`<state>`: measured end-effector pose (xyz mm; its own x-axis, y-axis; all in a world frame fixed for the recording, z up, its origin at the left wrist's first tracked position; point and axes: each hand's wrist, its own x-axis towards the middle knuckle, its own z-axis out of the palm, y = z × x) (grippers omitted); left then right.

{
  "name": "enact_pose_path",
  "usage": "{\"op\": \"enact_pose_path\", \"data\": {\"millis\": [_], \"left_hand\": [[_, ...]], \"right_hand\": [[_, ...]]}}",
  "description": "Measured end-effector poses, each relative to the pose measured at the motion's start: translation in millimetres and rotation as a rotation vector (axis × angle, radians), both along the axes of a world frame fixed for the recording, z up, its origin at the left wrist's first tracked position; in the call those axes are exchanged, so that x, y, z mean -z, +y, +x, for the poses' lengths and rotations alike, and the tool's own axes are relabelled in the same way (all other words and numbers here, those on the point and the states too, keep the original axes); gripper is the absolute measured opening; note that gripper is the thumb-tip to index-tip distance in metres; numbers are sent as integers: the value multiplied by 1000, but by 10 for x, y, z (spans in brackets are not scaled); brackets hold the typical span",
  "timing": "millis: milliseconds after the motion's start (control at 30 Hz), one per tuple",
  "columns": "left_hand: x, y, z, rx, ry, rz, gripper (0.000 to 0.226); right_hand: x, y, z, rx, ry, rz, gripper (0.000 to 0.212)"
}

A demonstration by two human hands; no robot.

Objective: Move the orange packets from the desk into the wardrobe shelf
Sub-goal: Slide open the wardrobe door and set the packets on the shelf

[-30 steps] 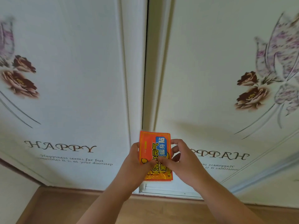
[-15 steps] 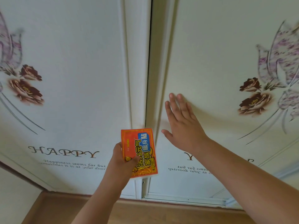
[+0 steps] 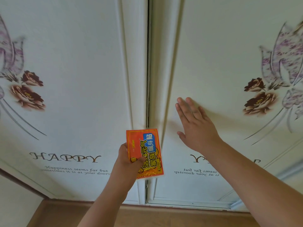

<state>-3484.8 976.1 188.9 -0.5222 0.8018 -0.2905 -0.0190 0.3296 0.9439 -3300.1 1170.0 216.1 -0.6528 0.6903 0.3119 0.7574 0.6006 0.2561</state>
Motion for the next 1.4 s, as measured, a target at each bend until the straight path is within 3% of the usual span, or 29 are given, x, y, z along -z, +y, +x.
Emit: {"op": "enact_pose_path", "data": {"millis": [933,1200,1400], "left_hand": [[-147,381,750,115,45,-21,40],[-224,671,1155,125,62,-10,39],[-233,882,1501,159,66,-8,38]], "right_hand": [[-52,220,1251,343,-3,-201,103],[-41,389,1780,409,102,-278,107],[-35,448,2130,393,315,-251,103]]}}
